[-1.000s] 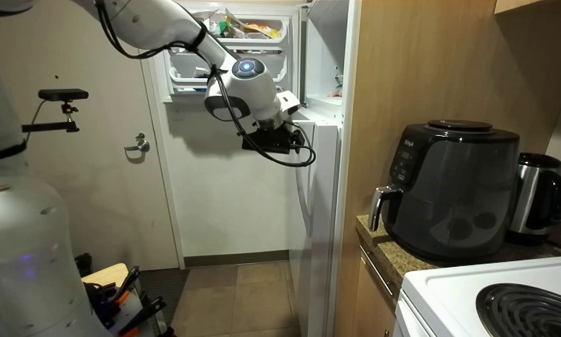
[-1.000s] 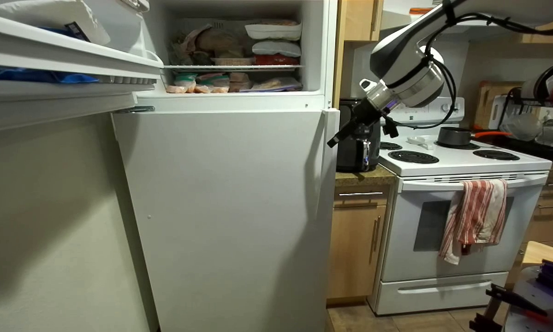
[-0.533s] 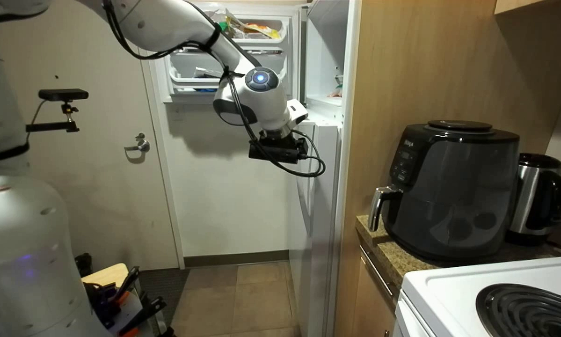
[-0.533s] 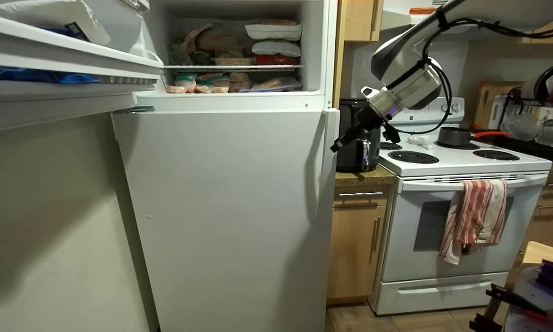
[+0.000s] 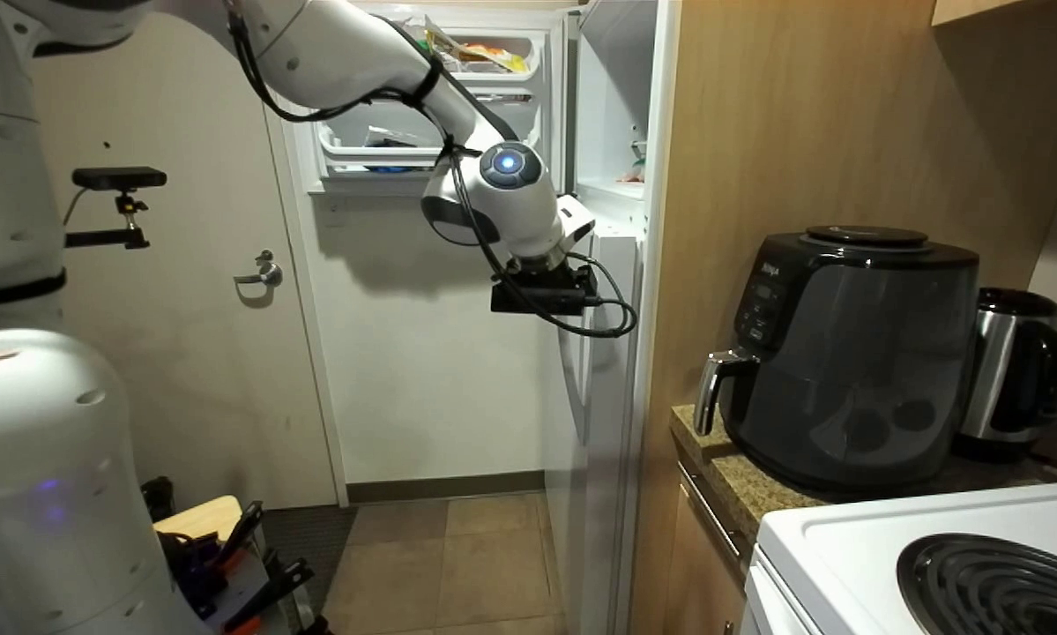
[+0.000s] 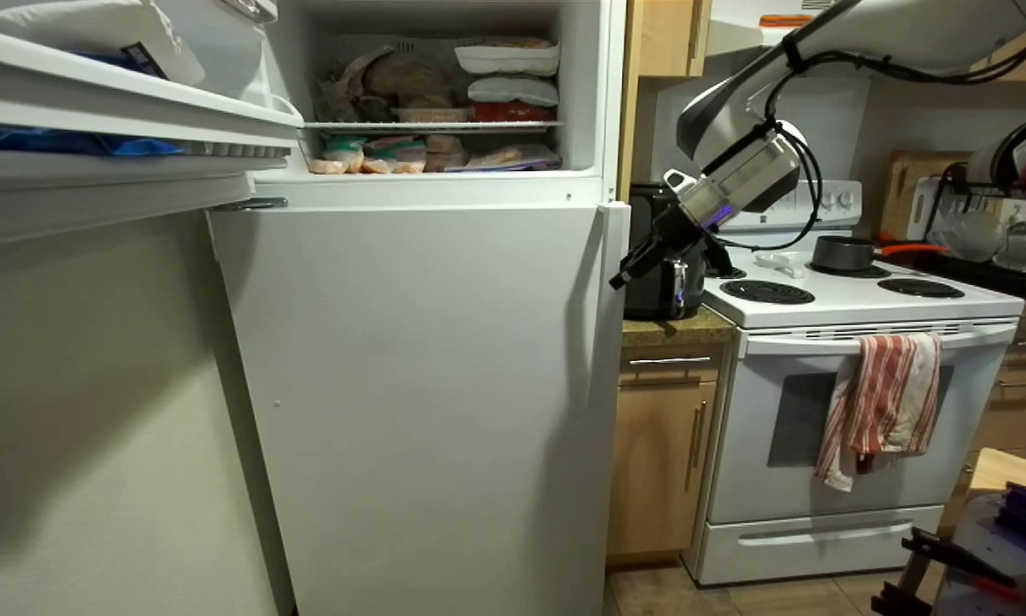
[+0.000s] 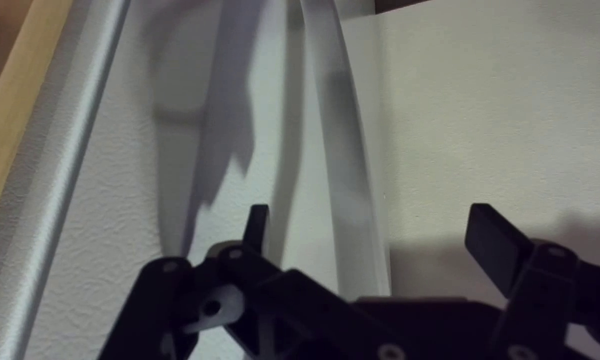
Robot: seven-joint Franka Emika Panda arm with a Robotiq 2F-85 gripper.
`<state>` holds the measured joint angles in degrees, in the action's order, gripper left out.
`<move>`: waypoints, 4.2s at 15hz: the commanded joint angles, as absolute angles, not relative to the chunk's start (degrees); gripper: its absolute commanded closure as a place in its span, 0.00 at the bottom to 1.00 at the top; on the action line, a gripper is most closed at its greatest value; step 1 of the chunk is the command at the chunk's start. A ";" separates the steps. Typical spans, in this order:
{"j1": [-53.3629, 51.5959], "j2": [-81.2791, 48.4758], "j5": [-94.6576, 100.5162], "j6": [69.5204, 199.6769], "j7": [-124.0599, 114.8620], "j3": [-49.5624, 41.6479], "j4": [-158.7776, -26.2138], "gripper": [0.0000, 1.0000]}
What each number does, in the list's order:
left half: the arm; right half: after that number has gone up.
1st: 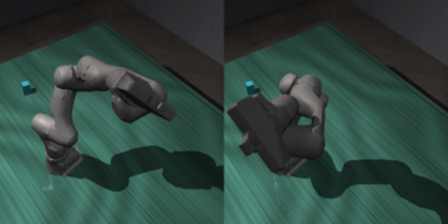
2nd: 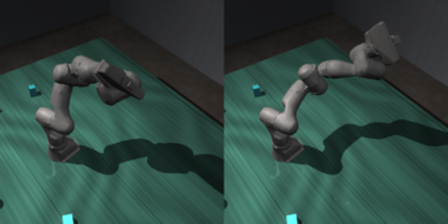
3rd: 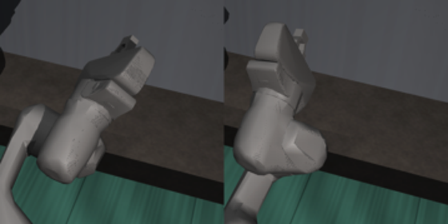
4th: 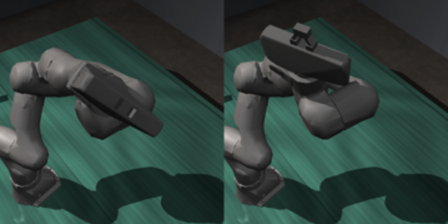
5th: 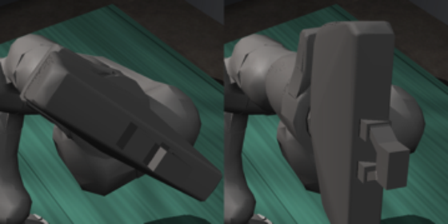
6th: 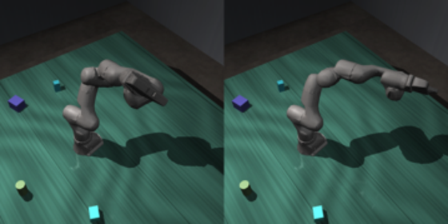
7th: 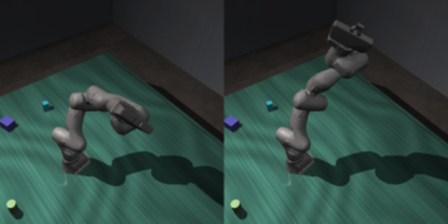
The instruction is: Open the fridge
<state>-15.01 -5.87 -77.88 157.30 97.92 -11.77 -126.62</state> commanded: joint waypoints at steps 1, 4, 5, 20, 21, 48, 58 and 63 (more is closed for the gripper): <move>-15.01 -7.27 -83.25 155.24 103.48 -10.97 -125.26 0.00; -15.66 -7.10 -86.57 153.48 105.32 -9.73 -125.60 0.00; -15.79 -7.04 -87.80 153.10 106.22 -9.37 -125.66 0.00; -17.55 -6.31 -95.24 154.59 114.27 -7.62 -127.80 0.00; -17.69 -6.20 -95.23 154.82 114.29 -7.50 -127.92 0.00; -25.47 1.97 -96.99 160.35 115.25 3.33 -138.67 0.00; -30.11 3.55 -96.75 170.44 113.81 7.46 -139.81 0.00; -31.65 4.39 -97.16 176.10 113.53 9.14 -140.74 0.00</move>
